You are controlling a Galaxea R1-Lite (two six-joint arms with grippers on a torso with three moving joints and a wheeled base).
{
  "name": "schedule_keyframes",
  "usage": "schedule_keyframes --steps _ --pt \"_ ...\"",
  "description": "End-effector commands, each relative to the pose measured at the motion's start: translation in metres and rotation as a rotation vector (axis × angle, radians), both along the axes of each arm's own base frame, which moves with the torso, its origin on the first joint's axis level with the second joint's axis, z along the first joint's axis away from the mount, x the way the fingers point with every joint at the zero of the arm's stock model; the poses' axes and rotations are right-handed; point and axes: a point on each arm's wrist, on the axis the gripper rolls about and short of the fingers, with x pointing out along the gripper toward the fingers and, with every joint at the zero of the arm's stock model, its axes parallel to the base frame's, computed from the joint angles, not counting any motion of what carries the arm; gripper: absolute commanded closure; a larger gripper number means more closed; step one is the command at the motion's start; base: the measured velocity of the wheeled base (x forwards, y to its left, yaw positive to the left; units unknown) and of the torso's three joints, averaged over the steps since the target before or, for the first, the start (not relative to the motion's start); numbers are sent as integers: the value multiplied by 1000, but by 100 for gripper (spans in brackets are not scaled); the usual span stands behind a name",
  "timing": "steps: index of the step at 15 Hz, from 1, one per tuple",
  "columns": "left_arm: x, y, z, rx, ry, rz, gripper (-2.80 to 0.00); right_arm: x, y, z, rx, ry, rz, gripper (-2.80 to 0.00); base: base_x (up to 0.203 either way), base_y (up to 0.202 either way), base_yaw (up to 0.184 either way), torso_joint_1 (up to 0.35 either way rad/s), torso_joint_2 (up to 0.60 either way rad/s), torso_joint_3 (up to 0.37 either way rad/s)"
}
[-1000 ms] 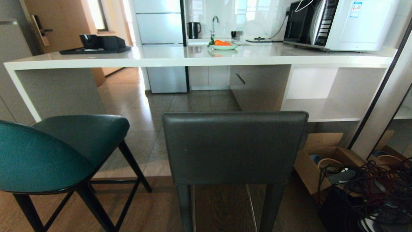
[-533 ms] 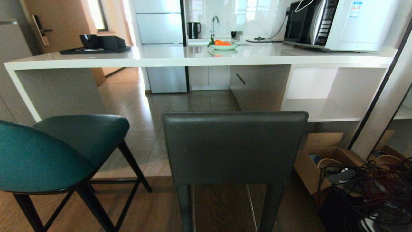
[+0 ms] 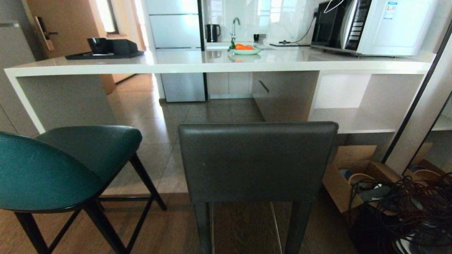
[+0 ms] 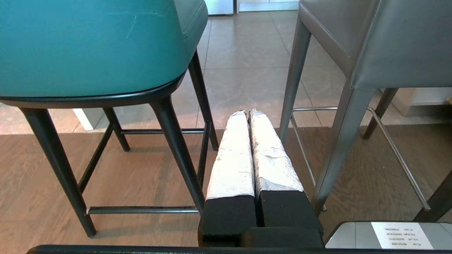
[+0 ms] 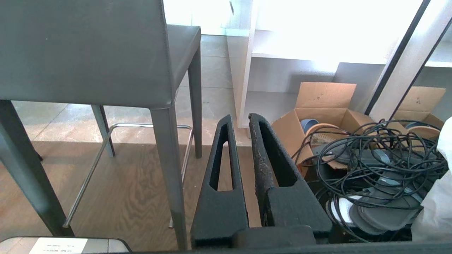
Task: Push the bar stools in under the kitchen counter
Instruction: Push the blue chair back under the dining table
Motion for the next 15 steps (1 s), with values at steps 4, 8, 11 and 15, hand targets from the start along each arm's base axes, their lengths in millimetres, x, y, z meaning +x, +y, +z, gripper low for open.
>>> schedule_keyframes --steps 4,8,11,15 --pt "0 0 0 -1 0 -1 0 2 0 -8 -2 31 1 0 0 0 0 0 0 0" --pt "0 0 0 -1 0 -1 0 2 0 -8 -2 31 1 0 1 105 1 2 2 2" --pt "0 0 0 -1 0 -1 0 2 0 -8 -2 31 1 0 0 202 0 1 4 3" --pt "0 0 0 -1 0 -2 0 2 0 -8 -2 31 1 0 0 198 -2 1 3 2"
